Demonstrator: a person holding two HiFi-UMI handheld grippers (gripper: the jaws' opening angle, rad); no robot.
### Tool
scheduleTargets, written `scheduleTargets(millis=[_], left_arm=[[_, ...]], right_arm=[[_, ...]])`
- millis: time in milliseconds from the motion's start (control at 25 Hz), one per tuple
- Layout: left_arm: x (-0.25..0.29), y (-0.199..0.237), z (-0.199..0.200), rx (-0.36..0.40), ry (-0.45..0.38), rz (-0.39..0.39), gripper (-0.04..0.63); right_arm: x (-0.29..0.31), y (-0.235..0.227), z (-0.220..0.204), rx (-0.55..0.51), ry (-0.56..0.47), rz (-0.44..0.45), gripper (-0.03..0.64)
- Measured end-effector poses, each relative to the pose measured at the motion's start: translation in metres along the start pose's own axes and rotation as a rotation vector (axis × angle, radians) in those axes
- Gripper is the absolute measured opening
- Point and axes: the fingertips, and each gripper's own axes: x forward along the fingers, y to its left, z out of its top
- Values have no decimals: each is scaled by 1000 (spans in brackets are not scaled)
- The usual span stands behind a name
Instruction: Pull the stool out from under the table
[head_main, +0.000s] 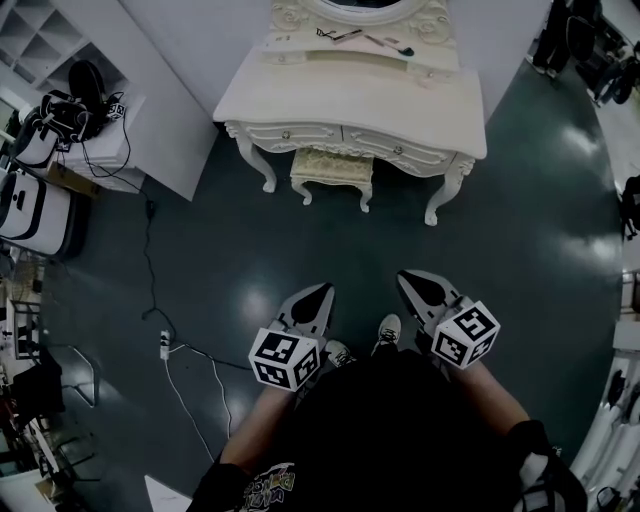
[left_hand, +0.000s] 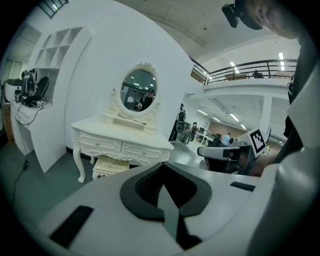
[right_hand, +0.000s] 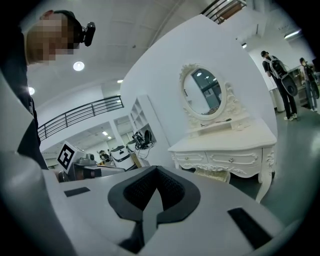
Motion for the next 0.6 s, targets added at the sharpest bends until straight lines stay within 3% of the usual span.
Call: scheduleTargets(millis=[600], left_arm=[[44,-15,14,-37,-24,58,5]], right_arm=[[-14,-56,13,-8,7,33,28]])
